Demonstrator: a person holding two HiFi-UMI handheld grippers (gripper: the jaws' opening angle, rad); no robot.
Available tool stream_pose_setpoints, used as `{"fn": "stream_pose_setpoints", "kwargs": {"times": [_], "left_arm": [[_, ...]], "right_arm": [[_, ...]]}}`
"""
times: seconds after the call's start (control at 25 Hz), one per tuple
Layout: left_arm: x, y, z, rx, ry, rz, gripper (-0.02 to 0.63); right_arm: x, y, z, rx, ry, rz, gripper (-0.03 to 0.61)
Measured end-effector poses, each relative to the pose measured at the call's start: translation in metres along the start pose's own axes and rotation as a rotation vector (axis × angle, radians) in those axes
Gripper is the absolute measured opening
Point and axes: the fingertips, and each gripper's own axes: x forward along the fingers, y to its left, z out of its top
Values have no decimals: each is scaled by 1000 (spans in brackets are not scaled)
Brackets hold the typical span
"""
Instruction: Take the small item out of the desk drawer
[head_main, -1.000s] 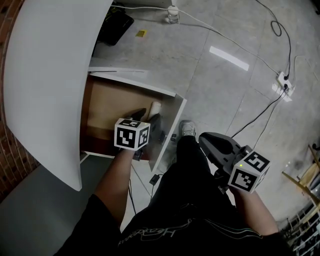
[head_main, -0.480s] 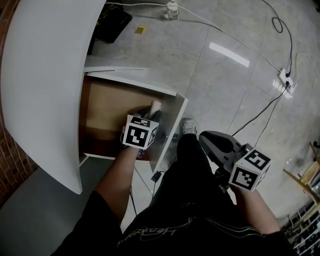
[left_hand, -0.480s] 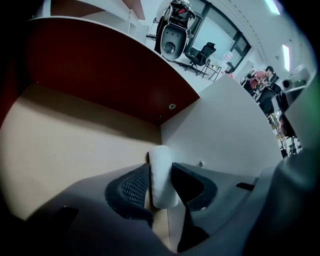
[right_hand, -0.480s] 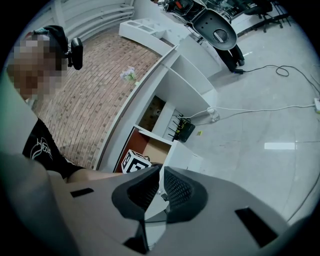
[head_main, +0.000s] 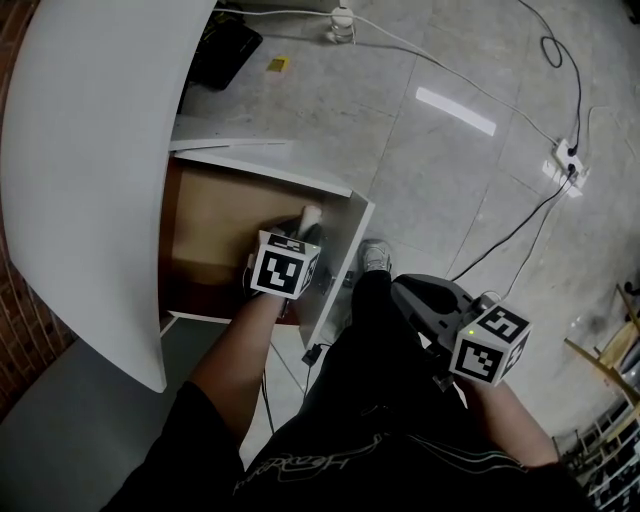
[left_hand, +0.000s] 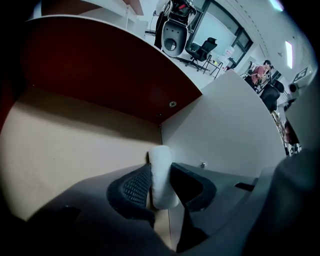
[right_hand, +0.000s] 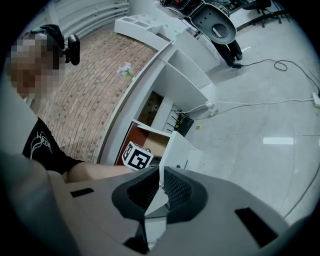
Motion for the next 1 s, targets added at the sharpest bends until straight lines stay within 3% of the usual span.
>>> {"fn": "stream_pose_setpoints", "kwargs": {"times": [0.52, 0.8, 1.0], "left_arm": [[-28, -6, -2, -36, -4, 4, 137], [-80, -6, 0, -73, -90, 32, 137], [-132, -29, 2, -91, -175, 15, 137]], "right_arm": [[-10, 42, 18, -64, -12, 4, 57], [-27, 81, 19, -131, -39, 13, 57], [-52, 120, 13, -205, -47, 35, 57]]}}
